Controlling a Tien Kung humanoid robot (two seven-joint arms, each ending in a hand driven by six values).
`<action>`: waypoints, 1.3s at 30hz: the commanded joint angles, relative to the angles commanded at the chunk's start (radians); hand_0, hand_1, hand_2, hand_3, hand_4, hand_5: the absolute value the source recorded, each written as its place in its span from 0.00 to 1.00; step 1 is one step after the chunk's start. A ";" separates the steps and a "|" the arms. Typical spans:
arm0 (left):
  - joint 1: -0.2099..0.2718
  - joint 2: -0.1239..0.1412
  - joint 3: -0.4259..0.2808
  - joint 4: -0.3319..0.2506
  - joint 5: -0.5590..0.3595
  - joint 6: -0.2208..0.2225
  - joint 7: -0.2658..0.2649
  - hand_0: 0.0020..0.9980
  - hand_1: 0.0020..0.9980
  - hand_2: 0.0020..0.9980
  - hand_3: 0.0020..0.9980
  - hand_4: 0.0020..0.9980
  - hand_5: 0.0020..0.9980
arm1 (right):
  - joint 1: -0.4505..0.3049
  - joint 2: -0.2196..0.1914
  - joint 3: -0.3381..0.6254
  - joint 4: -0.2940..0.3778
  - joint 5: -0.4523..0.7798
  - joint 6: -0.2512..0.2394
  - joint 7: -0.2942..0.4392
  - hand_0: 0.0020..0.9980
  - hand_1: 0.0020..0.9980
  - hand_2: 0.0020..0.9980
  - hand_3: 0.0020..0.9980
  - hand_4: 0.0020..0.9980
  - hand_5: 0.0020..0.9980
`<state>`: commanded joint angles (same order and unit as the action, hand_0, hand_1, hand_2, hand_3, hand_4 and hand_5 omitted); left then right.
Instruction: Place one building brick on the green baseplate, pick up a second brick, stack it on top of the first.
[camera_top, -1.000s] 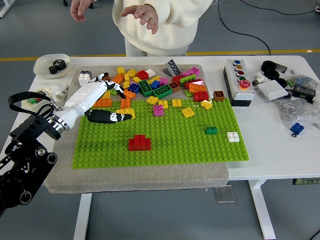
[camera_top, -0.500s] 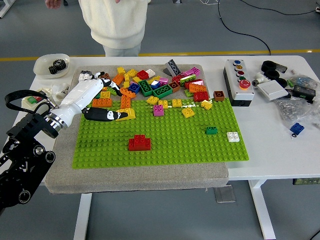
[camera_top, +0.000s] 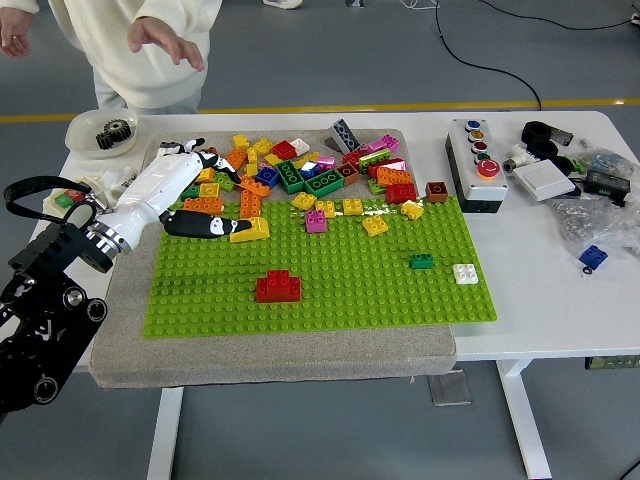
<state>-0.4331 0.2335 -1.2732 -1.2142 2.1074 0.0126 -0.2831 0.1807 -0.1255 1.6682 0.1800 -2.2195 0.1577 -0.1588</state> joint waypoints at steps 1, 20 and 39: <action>-0.005 0.004 -0.005 -0.002 -0.001 -0.001 -0.001 0.95 0.71 0.71 0.64 1.00 0.47 | 0.000 0.000 0.001 0.000 -0.001 0.000 0.000 0.75 0.66 0.73 0.61 0.85 0.35; -0.065 0.055 -0.054 -0.008 -0.020 0.009 -0.018 0.99 0.78 0.77 0.76 1.00 0.48 | 0.003 -0.003 0.008 0.000 -0.005 -0.003 -0.001 0.75 0.66 0.73 0.61 0.85 0.35; -0.077 0.076 -0.113 -0.110 -0.050 -0.016 0.006 1.00 0.89 0.89 0.90 1.00 0.53 | 0.006 0.002 0.002 0.000 0.002 -0.007 -0.005 0.75 0.66 0.73 0.62 0.85 0.35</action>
<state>-0.5097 0.3098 -1.3865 -1.3244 2.0578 -0.0038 -0.2771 0.1871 -0.1238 1.6699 0.1800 -2.2171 0.1508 -0.1635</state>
